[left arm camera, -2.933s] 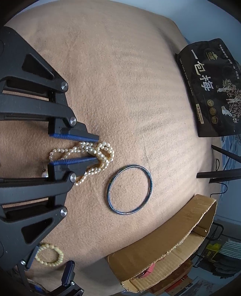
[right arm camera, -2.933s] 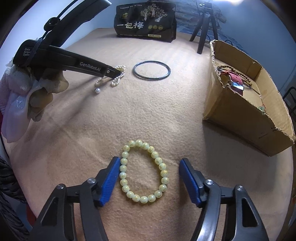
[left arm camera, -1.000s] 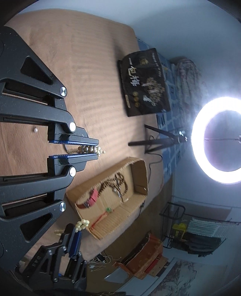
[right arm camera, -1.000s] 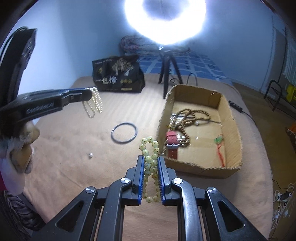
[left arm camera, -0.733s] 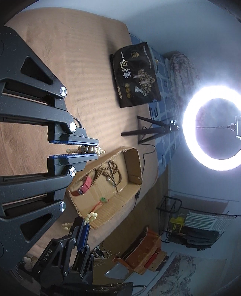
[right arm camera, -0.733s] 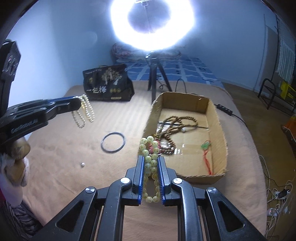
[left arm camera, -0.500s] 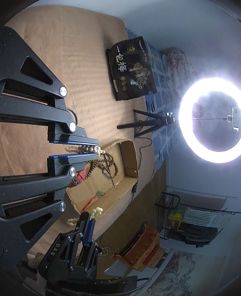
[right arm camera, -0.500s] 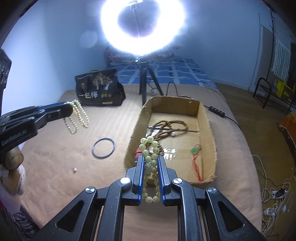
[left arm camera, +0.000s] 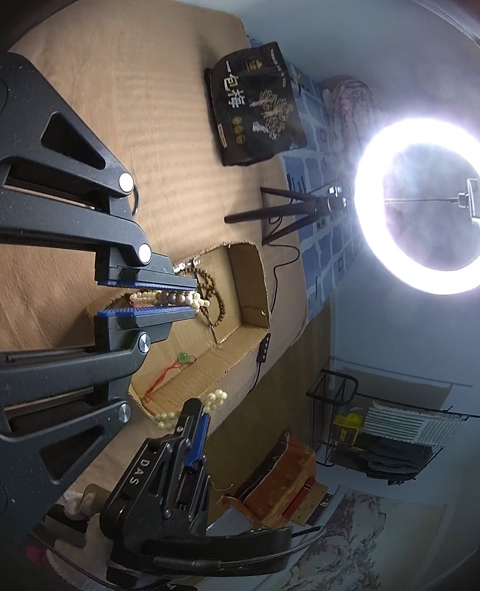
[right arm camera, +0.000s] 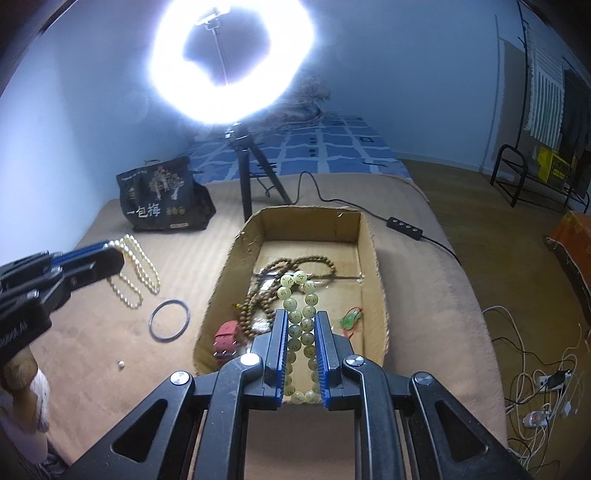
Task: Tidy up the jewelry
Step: 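Lift and carry the necklace with the left tool while the right tool carries the bracelet to the box, then open the left tool over the box while the right tool releases the bracelet into it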
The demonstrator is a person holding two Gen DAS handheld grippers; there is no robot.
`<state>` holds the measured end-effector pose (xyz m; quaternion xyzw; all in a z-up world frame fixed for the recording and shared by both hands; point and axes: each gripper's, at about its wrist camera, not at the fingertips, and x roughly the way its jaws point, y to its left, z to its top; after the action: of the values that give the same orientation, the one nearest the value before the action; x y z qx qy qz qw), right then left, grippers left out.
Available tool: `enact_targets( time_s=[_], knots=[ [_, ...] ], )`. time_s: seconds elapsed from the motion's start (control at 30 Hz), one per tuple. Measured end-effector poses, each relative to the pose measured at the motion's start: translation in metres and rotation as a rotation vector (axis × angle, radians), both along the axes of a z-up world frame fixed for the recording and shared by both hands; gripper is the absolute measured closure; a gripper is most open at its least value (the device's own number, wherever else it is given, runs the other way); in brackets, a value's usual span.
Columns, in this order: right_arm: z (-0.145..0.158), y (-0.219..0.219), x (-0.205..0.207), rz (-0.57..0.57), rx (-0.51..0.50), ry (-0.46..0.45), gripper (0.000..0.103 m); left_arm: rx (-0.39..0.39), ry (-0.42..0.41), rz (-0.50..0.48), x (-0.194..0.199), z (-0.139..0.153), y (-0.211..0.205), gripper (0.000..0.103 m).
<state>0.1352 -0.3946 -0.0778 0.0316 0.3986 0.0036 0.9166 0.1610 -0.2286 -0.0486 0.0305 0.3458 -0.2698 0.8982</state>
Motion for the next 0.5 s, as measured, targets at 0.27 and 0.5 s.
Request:
enact_targets(
  time_s=[0.27,0.5],
  knots=[
    [-0.003,-0.016,0.025,-0.017,0.003,-0.004,0.091,0.004,0.018,0.002,0.011,-0.014,-0.021,0.097],
    [-0.011,-0.022,0.042,-0.025,0.010,0.009,0.091,0.008,0.035,0.005,0.020,-0.023,-0.034,0.097]
  ],
)
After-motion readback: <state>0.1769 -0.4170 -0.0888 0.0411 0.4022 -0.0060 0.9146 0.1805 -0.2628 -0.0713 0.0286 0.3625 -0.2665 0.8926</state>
